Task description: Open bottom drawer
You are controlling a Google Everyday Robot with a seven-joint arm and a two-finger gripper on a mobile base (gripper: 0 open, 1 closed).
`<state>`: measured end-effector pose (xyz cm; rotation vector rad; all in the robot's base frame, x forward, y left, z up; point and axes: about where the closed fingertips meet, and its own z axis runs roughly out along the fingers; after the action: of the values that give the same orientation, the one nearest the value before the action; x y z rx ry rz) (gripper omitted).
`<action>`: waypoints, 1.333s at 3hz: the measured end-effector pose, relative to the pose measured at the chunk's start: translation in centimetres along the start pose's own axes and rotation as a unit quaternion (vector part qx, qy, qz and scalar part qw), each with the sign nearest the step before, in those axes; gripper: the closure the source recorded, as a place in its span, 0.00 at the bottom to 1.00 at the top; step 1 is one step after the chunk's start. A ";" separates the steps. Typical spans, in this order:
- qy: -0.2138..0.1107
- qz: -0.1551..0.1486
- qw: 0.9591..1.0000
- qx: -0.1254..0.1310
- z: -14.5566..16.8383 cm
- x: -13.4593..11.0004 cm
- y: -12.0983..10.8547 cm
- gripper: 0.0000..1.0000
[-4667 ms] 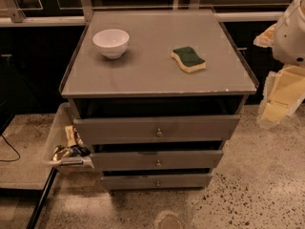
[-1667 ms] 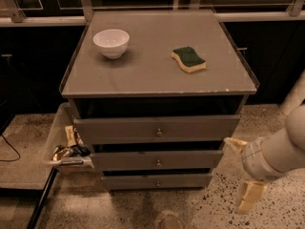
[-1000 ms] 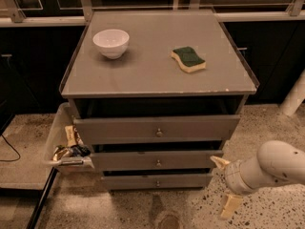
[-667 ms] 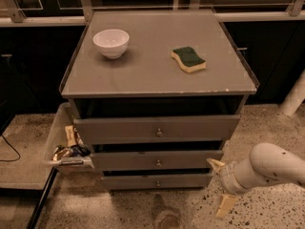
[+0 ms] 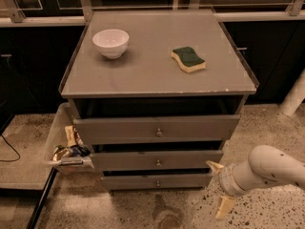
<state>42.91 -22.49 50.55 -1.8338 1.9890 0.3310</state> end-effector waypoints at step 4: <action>-0.054 -0.093 0.994 0.015 21.7 8.3 -5.7 0.00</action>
Offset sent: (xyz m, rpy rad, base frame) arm 0.0522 0.0095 -0.1788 0.0426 -0.0996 0.1276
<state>51.14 -20.89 28.10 -1.9222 1.7277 0.3334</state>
